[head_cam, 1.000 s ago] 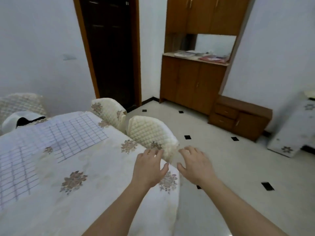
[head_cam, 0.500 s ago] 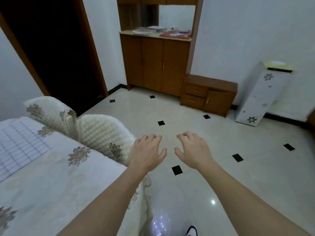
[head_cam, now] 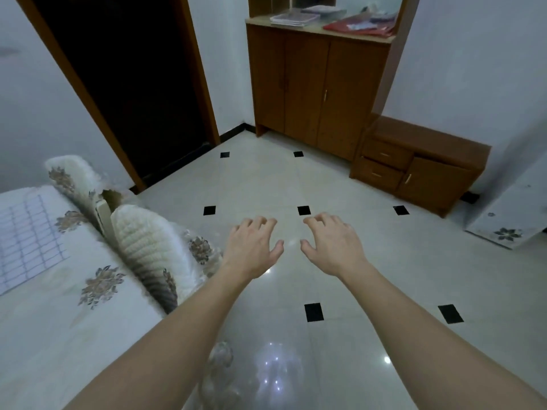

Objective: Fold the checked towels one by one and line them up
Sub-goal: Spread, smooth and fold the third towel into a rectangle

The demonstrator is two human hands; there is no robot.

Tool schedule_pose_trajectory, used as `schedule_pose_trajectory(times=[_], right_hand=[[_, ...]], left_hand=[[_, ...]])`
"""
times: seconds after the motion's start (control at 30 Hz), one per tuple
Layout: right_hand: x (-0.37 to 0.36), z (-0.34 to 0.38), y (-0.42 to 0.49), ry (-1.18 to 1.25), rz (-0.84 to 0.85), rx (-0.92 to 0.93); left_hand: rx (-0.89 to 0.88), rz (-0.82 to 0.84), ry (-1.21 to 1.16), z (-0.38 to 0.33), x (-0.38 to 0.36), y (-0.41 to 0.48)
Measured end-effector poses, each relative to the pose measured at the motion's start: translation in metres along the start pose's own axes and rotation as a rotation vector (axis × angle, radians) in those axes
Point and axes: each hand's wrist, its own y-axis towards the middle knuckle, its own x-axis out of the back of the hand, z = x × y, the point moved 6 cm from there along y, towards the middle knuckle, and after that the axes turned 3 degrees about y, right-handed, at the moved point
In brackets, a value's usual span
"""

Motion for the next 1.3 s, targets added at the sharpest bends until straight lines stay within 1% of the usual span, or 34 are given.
schedule_pose_trajectory(times=[0.17,0.4,0.7,1.07,1.3], right_hand=[[-0.013,-0.010,0.069,0.004,0.040,0.062],[-0.041,0.008,0.189,-0.004,0.059,0.167],[-0.063,0.066,0.402,-0.036,0.093,0.303],[-0.097,0.129,0.594,-0.002,0.135,0.445],[-0.134,0.166,0.733,0.048,0.167,0.532]], left_hand=[[0.076,0.035,0.027,0.027,-0.017,0.048],[0.174,0.040,0.030,0.089,-0.052,0.135],[0.316,0.009,0.038,0.221,-0.077,0.281],[0.473,0.098,0.077,0.356,-0.109,0.399],[0.551,0.094,0.096,0.442,-0.127,0.495]])
